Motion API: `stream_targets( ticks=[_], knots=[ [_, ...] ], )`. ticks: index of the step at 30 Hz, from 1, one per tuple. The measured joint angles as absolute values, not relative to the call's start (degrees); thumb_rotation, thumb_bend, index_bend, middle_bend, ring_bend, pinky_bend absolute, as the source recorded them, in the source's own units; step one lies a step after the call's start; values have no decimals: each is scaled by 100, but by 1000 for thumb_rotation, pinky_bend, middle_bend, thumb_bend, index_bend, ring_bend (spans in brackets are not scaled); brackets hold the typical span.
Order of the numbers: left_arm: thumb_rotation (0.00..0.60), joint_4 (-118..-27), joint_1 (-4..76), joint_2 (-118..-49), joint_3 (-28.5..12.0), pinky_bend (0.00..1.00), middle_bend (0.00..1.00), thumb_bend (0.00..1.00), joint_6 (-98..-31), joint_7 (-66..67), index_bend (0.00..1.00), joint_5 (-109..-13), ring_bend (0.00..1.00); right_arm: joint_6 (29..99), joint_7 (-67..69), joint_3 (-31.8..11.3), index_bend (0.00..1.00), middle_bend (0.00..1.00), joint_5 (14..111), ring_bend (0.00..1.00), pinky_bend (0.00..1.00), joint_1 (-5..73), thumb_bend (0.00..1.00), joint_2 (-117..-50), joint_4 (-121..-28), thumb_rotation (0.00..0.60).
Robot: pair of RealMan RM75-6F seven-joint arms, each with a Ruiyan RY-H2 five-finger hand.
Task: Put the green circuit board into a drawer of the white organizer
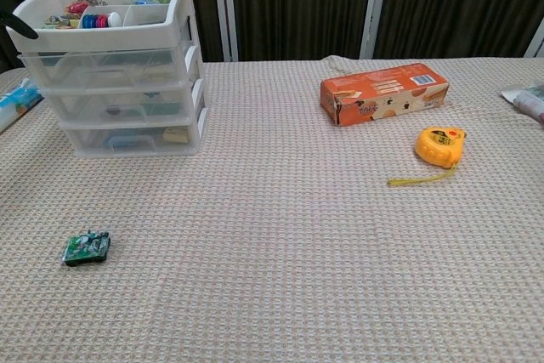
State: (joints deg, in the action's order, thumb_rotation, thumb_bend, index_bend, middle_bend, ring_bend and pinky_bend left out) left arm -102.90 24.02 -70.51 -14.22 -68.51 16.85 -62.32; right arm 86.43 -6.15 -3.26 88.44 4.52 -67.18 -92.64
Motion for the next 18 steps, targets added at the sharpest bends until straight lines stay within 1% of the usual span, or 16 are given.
stream_targets(
  ticks=[6,18],
  knots=[
    [600,-10043,2616,-7011,-1497,677,932,615,-6696,1990,193,-5677,833,8642,-622,-330,99,0,8837,0,0,453,0,-6719,-9268,600],
    [600,-9774,2809,-7199,-1446,677,931,616,-6525,2057,199,-5361,833,8655,-616,-329,100,0,8847,0,0,448,0,-6718,-9270,600]
  ],
)
